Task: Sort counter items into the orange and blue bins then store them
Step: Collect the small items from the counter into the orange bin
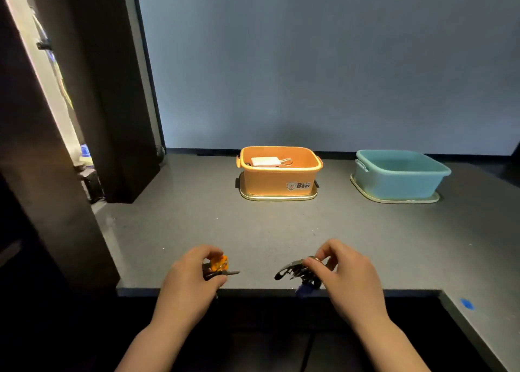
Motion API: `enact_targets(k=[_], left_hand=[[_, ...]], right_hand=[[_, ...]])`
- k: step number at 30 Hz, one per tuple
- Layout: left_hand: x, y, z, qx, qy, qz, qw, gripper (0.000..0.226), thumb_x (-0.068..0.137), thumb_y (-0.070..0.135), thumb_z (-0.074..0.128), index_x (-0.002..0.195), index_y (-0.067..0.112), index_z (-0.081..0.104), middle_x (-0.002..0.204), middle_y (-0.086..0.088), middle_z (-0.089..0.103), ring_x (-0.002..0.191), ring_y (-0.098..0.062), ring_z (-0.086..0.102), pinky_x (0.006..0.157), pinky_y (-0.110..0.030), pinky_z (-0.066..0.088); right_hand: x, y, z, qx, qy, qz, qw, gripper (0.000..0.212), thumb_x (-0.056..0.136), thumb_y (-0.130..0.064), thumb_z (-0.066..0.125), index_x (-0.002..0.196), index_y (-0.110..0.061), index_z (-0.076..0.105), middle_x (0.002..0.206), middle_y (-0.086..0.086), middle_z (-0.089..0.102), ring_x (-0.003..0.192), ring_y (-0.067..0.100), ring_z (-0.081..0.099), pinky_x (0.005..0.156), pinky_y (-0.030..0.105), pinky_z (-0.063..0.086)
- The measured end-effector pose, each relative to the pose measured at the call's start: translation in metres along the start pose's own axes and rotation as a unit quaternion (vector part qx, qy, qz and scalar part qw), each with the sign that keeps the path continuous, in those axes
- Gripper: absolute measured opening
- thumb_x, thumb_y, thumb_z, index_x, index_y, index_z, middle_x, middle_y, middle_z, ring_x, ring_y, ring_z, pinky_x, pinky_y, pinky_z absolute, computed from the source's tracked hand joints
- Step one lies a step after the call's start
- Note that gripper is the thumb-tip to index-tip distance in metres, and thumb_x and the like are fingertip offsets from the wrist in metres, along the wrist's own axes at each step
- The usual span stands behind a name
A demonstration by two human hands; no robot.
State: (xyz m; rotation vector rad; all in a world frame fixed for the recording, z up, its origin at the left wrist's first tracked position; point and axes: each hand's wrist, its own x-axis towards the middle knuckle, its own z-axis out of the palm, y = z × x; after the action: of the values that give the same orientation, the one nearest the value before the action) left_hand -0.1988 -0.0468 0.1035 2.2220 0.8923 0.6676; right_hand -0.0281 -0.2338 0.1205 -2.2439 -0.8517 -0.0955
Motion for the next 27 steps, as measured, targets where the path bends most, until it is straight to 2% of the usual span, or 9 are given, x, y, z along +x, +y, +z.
enact_targets(k=[4, 6, 10, 15, 19, 24, 27], left_hand=[[0.051, 0.0, 0.03, -0.022, -0.044, -0.001, 0.999, 0.038, 0.072, 0.016, 0.079, 0.095, 0.04, 0.061, 0.095, 0.021, 0.06, 0.077, 0.001, 0.06, 0.064, -0.012, 0.045], [0.078, 0.0, 0.045, -0.012, -0.047, -0.002, 0.999, 0.038, 0.071, 0.018, 0.079, 0.095, 0.041, 0.061, 0.095, 0.022, 0.059, 0.077, 0.004, 0.057, 0.064, -0.008, 0.042], [0.126, 0.0, 0.071, -0.008, -0.024, -0.017, 1.0, 0.037, 0.07, 0.017, 0.081, 0.094, 0.039, 0.063, 0.094, 0.019, 0.063, 0.081, 0.004, 0.059, 0.063, -0.006, 0.039], [0.197, 0.028, 0.089, 0.006, 0.006, -0.018, 1.0, 0.038, 0.071, 0.017, 0.081, 0.089, 0.043, 0.058, 0.093, 0.015, 0.063, 0.084, 0.001, 0.058, 0.063, -0.008, 0.038], [0.244, 0.047, 0.105, -0.013, 0.055, -0.007, 0.998, 0.039, 0.071, 0.017, 0.082, 0.09, 0.043, 0.06, 0.092, 0.021, 0.062, 0.084, 0.005, 0.056, 0.064, -0.009, 0.038], [0.294, 0.052, 0.117, -0.013, 0.033, -0.012, 0.999, 0.041, 0.069, 0.018, 0.083, 0.092, 0.044, 0.06, 0.094, 0.025, 0.06, 0.087, 0.006, 0.056, 0.064, -0.006, 0.037], [0.339, 0.062, 0.114, -0.034, 0.062, 0.025, 0.997, 0.039, 0.068, 0.017, 0.082, 0.09, 0.042, 0.063, 0.092, 0.027, 0.061, 0.087, 0.01, 0.054, 0.065, -0.006, 0.036]], right_hand=[[0.042, 0.02, 0.015, -0.014, 0.005, 0.032, 0.999, 0.026, 0.082, -0.047, 0.067, 0.072, -0.03, 0.05, 0.064, -0.01, 0.056, 0.061, 0.005, 0.052, 0.049, 0.018, 0.035], [0.071, 0.03, 0.025, -0.011, 0.009, 0.036, 0.999, 0.027, 0.084, -0.048, 0.065, 0.073, -0.03, 0.048, 0.064, -0.01, 0.055, 0.06, 0.004, 0.053, 0.049, 0.016, 0.034], [0.133, 0.052, 0.041, 0.01, -0.004, 0.028, 1.0, 0.027, 0.086, -0.047, 0.062, 0.074, -0.028, 0.047, 0.063, -0.007, 0.057, 0.061, 0.008, 0.054, 0.055, 0.029, 0.044], [0.22, 0.073, 0.039, 0.031, 0.003, -0.001, 1.0, 0.029, 0.085, -0.048, 0.062, 0.072, -0.03, 0.044, 0.059, -0.008, 0.059, 0.059, 0.007, 0.055, 0.055, 0.029, 0.044], [0.281, 0.082, 0.036, 0.027, 0.002, -0.026, 0.999, 0.028, 0.085, -0.048, 0.062, 0.072, -0.031, 0.043, 0.057, -0.009, 0.06, 0.058, 0.005, 0.056, 0.051, 0.027, 0.043], [0.336, 0.087, 0.037, 0.036, 0.023, -0.021, 0.999, 0.027, 0.084, -0.046, 0.064, 0.071, -0.03, 0.045, 0.058, -0.009, 0.058, 0.057, 0.006, 0.055, 0.051, 0.03, 0.045], [0.37, 0.081, 0.038, 0.038, 0.046, -0.026, 0.998, 0.026, 0.085, -0.044, 0.064, 0.074, -0.028, 0.048, 0.066, -0.008, 0.059, 0.064, 0.013, 0.057, 0.058, 0.038, 0.049]])
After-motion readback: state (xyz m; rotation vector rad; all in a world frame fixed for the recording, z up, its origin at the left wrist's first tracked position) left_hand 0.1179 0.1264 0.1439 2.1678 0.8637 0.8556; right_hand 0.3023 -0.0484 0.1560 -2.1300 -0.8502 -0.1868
